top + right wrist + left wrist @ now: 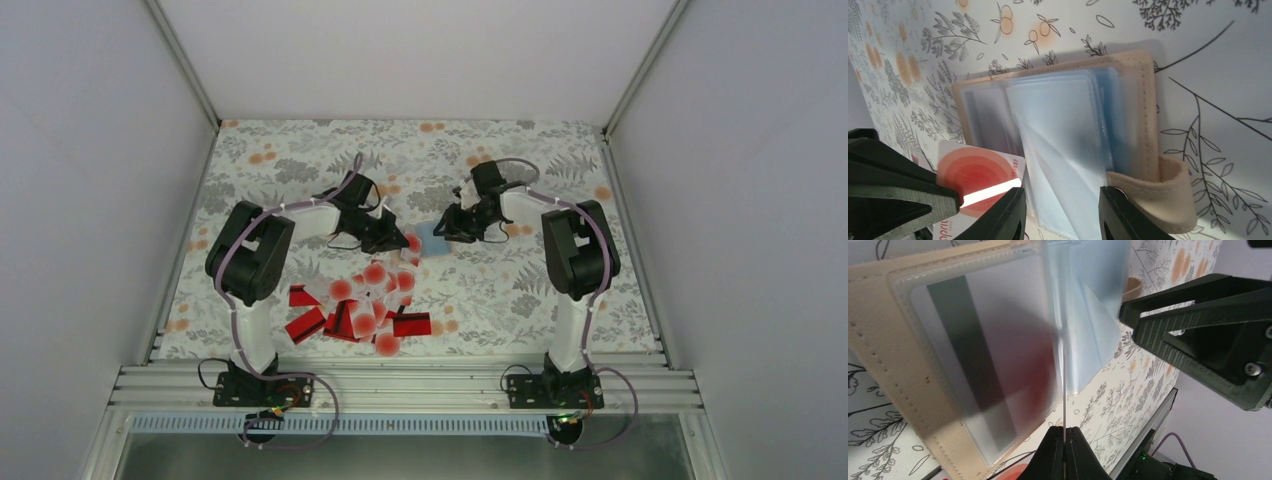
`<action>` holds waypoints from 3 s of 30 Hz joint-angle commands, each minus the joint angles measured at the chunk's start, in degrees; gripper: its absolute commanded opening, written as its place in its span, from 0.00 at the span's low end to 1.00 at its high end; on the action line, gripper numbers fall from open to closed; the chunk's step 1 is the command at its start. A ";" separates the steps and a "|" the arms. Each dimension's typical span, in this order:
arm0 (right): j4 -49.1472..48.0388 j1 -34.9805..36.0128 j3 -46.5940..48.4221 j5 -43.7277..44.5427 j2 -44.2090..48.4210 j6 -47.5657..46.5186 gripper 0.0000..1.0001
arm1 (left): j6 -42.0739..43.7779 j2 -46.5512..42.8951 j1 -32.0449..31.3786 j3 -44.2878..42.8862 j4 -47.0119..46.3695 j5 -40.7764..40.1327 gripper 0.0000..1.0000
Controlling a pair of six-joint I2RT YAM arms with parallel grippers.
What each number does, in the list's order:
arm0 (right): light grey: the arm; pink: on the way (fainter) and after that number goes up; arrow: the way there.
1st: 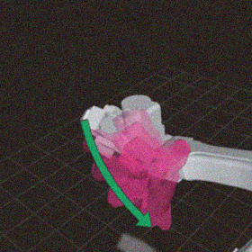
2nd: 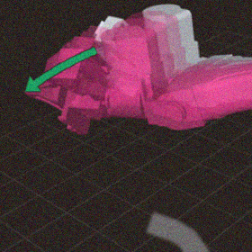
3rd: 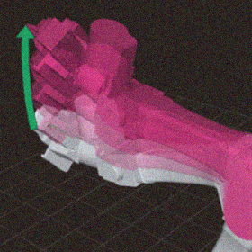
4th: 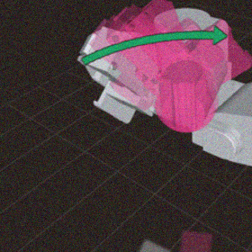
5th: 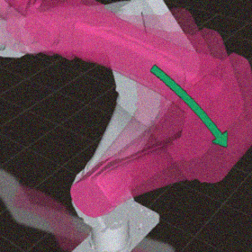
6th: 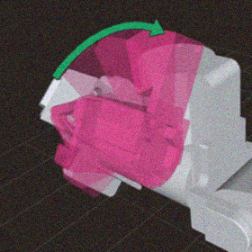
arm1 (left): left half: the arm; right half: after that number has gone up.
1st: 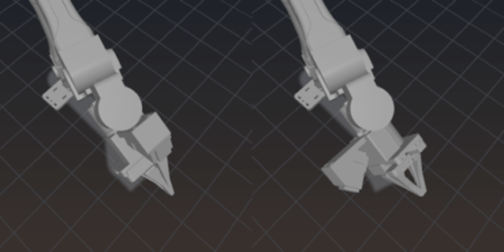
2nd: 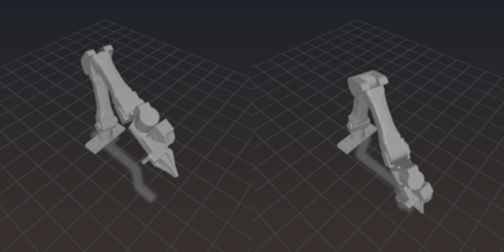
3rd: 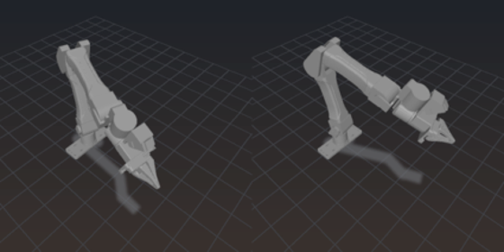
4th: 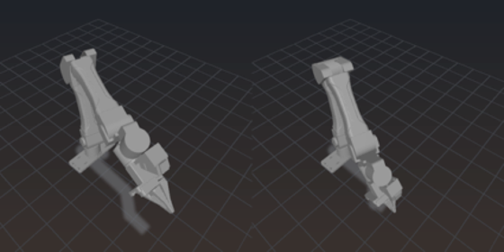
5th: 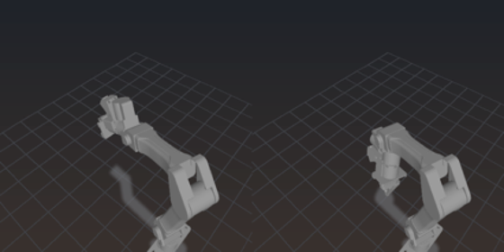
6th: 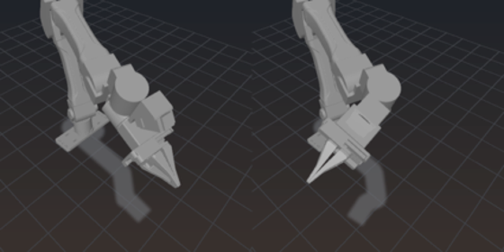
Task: Put the credit cards into the card holder
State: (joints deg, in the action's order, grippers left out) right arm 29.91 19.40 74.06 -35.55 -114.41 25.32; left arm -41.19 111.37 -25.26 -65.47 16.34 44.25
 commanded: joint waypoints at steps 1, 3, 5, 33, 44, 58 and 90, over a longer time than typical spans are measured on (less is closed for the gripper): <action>-0.74 -0.57 -1.83 1.57 -0.31 -0.92 0.38 | -0.43 0.96 -0.61 -2.14 -0.78 0.89 0.02; -0.67 -0.72 -2.34 2.29 -0.12 -1.04 0.38 | -0.15 1.19 -0.93 -2.63 -0.87 1.02 0.03; -0.61 -0.84 -2.65 2.85 -0.02 -1.19 0.38 | -0.09 1.49 -1.19 -2.89 -1.06 1.02 0.02; -1.35 -3.19 -8.97 0.81 -0.66 -2.99 0.38 | -4.84 7.18 -1.67 -1.40 -15.51 -0.04 0.02; -1.28 -4.39 -9.58 -0.13 -0.21 -3.38 0.38 | -8.53 8.32 -1.91 0.81 -22.50 -0.39 0.02; -0.92 -5.14 -10.59 2.00 1.24 -4.56 0.39 | -9.17 10.14 -3.02 0.55 -25.16 -1.40 0.03; -4.91 -5.08 -17.99 -5.73 -0.39 -3.74 0.33 | -17.00 10.61 -4.63 4.87 -34.09 -6.11 0.03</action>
State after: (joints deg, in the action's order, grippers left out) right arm 17.93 13.82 60.38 -46.00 -111.77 21.37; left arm -56.42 120.92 -29.19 -62.52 -16.97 41.95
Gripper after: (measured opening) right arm 0.339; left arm 0.025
